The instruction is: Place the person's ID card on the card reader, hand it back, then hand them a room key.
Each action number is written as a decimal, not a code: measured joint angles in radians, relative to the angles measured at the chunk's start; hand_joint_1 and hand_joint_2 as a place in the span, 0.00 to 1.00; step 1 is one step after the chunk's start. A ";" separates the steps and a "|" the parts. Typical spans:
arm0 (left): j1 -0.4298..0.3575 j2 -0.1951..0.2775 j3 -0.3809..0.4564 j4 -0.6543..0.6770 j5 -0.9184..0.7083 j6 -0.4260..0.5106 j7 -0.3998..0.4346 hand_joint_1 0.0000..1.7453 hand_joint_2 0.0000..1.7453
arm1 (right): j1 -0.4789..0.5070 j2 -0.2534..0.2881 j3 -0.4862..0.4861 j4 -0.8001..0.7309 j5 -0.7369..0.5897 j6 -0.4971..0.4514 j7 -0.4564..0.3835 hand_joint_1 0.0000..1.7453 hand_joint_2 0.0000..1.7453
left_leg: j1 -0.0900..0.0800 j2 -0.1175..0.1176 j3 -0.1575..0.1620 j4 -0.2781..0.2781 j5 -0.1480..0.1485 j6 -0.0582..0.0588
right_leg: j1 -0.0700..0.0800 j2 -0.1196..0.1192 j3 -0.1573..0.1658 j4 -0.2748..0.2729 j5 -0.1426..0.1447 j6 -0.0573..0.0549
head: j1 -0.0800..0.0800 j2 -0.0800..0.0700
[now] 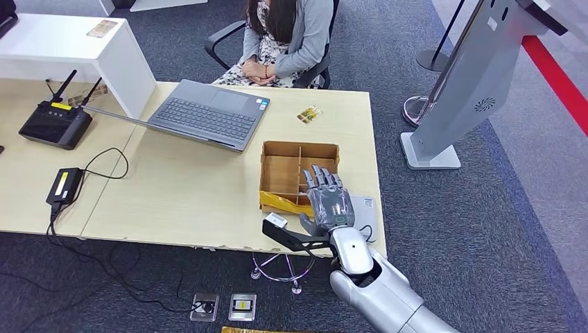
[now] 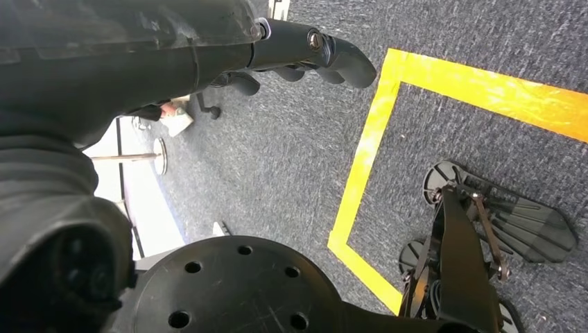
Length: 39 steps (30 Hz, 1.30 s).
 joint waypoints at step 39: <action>0.000 0.000 0.007 0.000 0.000 0.003 0.010 0.00 0.00 | -0.042 0.052 -0.070 0.218 -0.004 -0.094 -0.027 1.00 1.00 | 0.000 0.000 0.000 0.000 0.000 0.000 | 0.000 0.000 0.000 0.000 0.000 0.000 | 0.000 0.000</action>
